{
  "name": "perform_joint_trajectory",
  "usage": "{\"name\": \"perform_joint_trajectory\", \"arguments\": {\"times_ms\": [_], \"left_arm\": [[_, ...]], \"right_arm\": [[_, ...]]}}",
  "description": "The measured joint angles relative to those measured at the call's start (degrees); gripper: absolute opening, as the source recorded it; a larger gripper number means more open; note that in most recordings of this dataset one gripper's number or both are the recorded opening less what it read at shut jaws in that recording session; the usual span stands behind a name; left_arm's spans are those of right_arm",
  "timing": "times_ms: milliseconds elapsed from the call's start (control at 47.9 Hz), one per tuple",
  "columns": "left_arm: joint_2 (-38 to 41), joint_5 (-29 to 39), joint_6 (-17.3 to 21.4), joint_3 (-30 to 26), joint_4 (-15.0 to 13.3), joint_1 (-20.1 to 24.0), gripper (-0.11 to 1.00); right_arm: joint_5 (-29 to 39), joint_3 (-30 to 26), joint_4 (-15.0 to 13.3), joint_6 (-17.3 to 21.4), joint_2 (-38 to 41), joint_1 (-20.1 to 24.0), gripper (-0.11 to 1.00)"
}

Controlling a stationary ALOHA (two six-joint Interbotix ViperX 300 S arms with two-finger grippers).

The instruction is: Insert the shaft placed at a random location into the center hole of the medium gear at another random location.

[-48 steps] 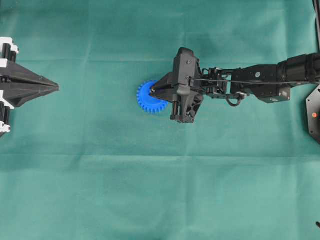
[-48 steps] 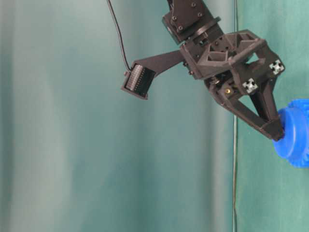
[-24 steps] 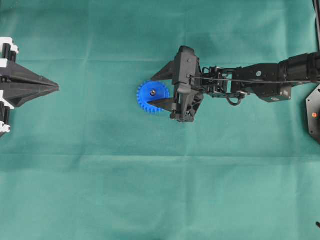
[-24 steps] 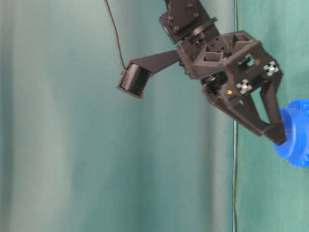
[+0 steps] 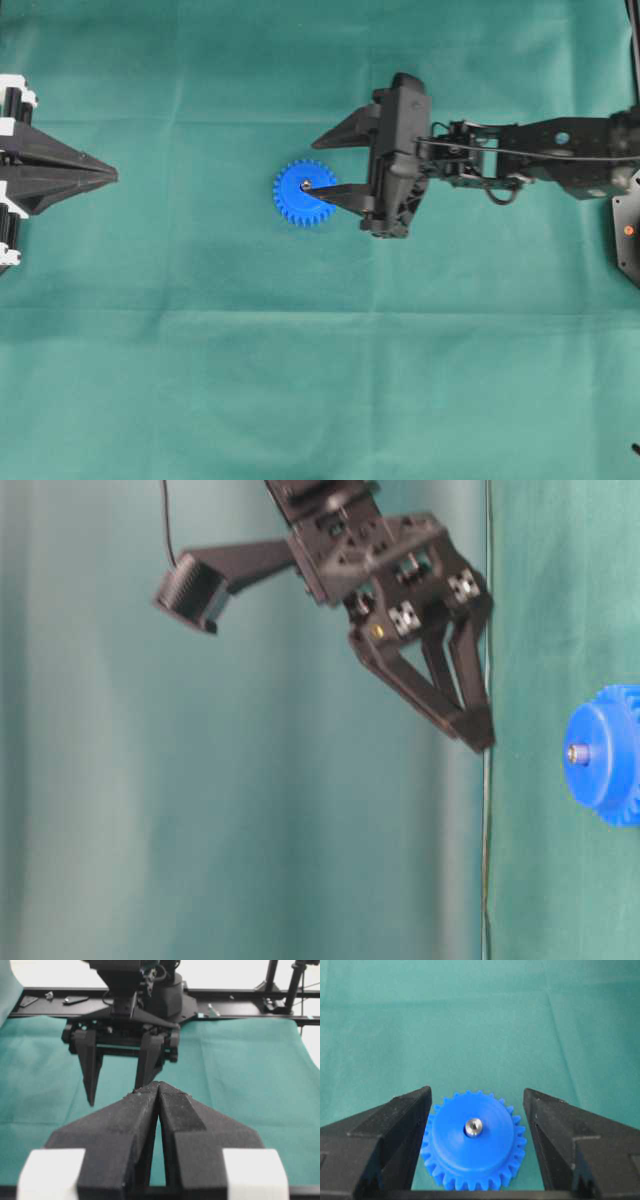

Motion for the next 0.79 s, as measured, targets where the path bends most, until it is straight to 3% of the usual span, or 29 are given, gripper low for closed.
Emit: {"name": "perform_joint_trajectory", "arguments": {"times_ms": [522, 793], "left_arm": [[0.1, 0.2, 0.0, 0.1, 0.0, -0.1, 0.0], [0.0, 0.2, 0.0, 0.1, 0.0, 0.0, 0.0]], "right_arm": [[0.0, 9.9, 1.5, 0.0, -11.6, 0.4, 0.78], [-0.1, 12.0, 2.2, 0.0, -14.0, 0.3, 0.78]]}}
